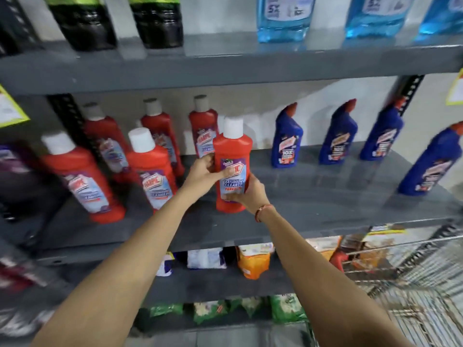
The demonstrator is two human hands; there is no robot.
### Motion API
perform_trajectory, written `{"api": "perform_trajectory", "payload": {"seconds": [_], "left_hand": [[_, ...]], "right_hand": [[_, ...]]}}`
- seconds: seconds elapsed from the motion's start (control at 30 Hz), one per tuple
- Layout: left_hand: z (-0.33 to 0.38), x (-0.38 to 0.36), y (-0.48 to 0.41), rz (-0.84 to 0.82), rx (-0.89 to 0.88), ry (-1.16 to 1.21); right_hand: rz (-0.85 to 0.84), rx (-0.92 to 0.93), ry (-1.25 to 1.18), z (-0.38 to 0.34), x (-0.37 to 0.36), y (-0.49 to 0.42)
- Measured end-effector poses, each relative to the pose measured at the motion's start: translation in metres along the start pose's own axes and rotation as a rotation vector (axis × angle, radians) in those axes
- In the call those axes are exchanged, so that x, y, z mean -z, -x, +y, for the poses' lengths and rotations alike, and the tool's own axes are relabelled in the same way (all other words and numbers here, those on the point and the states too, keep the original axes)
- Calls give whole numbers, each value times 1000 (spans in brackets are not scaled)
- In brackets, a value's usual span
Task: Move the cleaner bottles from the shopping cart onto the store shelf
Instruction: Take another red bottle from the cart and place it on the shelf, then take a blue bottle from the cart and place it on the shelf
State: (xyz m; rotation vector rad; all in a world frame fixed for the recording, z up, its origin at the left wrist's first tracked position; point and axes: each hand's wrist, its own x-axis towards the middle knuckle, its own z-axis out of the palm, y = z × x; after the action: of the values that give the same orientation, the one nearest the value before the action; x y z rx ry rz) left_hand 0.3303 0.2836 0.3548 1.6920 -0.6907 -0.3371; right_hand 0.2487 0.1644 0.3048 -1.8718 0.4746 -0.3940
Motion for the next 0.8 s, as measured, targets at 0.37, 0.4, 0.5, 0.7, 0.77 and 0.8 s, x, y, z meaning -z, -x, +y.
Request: {"api": "perform_trajectory", "payload": {"seconds": [0.37, 0.4, 0.5, 0.7, 0.77, 0.8], "left_hand": [[-22, 14, 4, 33, 25, 8], [-22, 15, 8, 41, 25, 18], [-29, 13, 23, 92, 48, 34], [-55, -46, 74, 565, 38, -28], [-54, -85, 82, 462, -65, -55], [-52, -103, 84, 388, -113, -69]], "right_hand": [[-19, 29, -39, 8, -21, -1], [-21, 37, -29, 8, -23, 0], [-17, 72, 31, 10, -17, 4], [218, 100, 56, 36, 46, 24], [321, 101, 38, 46, 78, 34], [365, 102, 31, 50, 93, 40]]}}
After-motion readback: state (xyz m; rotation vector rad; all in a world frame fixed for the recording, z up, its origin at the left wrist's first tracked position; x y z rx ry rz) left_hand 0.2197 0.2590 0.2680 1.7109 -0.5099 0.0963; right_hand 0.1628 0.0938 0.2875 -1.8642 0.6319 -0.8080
